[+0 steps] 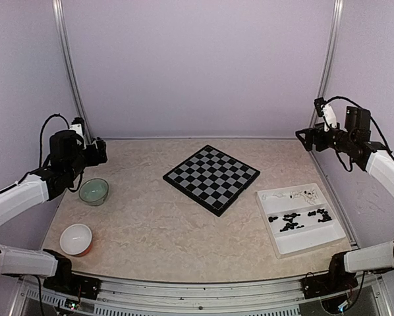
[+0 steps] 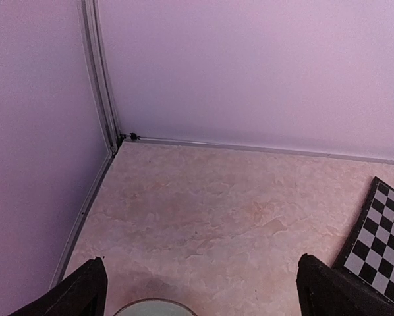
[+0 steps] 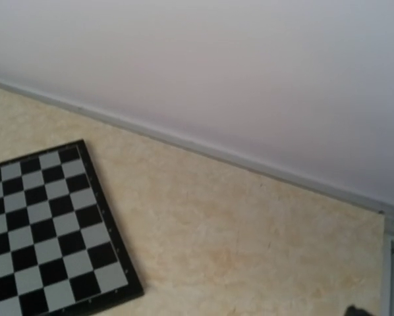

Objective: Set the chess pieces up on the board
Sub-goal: Move the chessboard to the center of the board.

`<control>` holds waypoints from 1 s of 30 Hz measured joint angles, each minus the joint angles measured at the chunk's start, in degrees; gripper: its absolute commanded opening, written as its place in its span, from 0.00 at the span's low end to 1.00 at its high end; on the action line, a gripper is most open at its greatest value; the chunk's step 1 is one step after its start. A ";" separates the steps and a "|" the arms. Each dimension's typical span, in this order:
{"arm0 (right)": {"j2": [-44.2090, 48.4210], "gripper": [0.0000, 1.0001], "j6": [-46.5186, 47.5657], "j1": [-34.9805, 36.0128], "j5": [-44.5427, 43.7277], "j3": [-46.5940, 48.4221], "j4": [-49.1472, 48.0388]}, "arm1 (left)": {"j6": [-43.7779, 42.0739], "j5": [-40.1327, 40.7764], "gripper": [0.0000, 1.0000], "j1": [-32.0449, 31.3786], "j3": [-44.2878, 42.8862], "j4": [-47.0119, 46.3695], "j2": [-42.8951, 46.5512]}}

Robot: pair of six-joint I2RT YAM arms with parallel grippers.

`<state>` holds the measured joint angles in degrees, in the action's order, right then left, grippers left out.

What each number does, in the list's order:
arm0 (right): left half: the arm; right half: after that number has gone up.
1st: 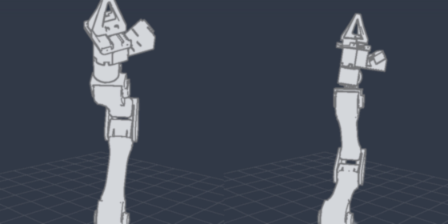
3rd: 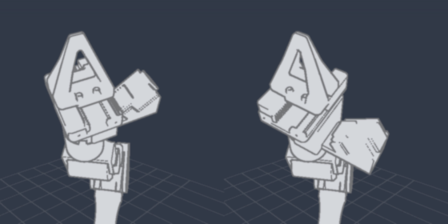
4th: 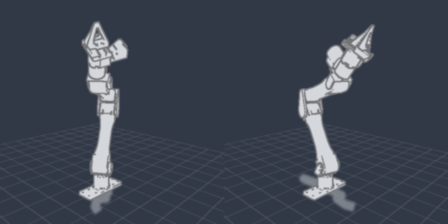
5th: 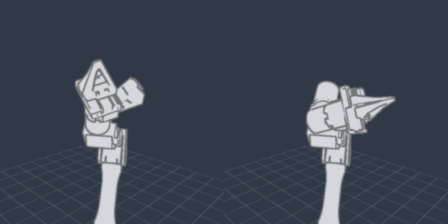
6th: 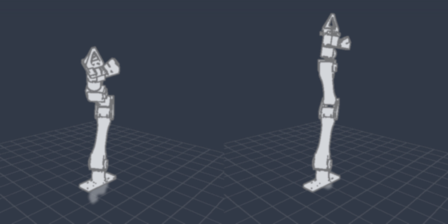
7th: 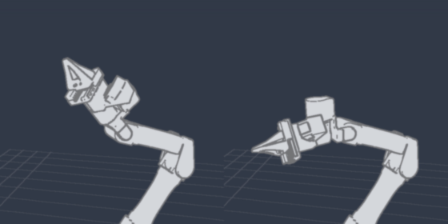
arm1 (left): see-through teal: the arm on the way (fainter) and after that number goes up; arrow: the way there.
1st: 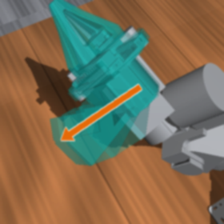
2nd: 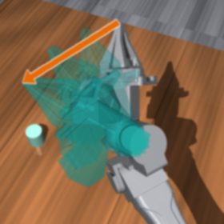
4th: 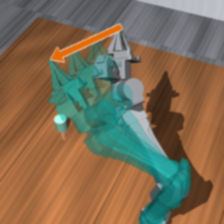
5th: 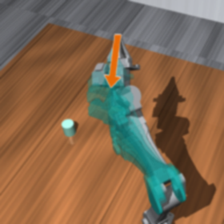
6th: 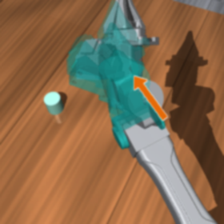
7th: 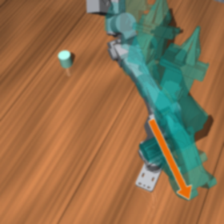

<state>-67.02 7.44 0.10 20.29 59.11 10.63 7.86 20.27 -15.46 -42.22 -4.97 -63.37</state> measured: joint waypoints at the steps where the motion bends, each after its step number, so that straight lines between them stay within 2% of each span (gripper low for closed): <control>1: -0.04 0.98 0.31 -0.02 0.13 -0.24 0.09 | -0.02 -0.50 0.99 0.13 0.66 -0.44 0.02; 7: -2.36 0.97 5.20 -0.50 3.93 -0.50 2.05 | -0.98 -5.81 0.83 -1.49 2.16 -2.89 0.00; 10: -5.18 0.94 7.63 -0.59 5.90 0.02 4.04 | -1.11 -9.73 0.80 -3.13 1.64 -3.10 -0.85; 13: -9.51 0.92 9.66 -0.59 7.63 2.67 7.13 | -0.63 -13.79 0.84 -5.22 0.15 -3.08 -4.04; 15: -12.70 0.94 10.62 -0.15 8.41 5.42 8.98 | 0.04 -15.98 0.92 -7.04 -0.76 -3.06 -6.49; 17: -16.39 0.95 11.34 0.68 8.68 8.83 10.38 | 1.38 -17.59 0.96 -9.49 -1.62 -2.86 -8.76; 22: -26.60 0.97 12.31 5.99 7.96 17.66 12.79 | 5.09 -20.17 0.97 -16.20 -4.85 -1.88 -14.32; 26: -38.64 0.95 11.82 9.18 8.15 27.54 15.65 | 8.44 -20.04 0.96 -21.33 -8.15 -0.20 -18.56; 30: -51.21 0.95 10.75 9.88 8.90 38.32 20.13 | 12.61 -17.88 0.99 -23.61 -9.92 0.79 -21.35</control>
<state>-118.24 18.20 9.98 29.19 97.43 30.76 20.47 2.39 -39.07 -52.14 -4.19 -84.73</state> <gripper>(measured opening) 0.955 0.977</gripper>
